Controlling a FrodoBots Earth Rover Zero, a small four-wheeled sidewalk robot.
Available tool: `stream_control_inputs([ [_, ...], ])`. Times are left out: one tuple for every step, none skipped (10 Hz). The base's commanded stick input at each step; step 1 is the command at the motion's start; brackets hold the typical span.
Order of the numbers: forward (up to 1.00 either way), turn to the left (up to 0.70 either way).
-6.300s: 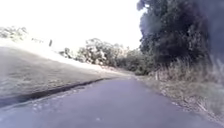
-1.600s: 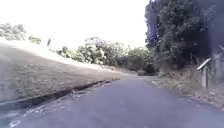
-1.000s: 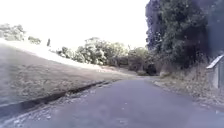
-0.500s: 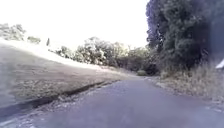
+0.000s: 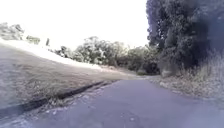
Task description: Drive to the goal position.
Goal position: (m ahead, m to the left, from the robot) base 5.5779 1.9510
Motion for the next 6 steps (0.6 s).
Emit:
stream_control_inputs([
  [0.7,0.0],
  [0.7,0.0],
  [0.7,0.0],
  [0.7,0.0],
  [0.7,0.0],
  [0.7,0.0],
])
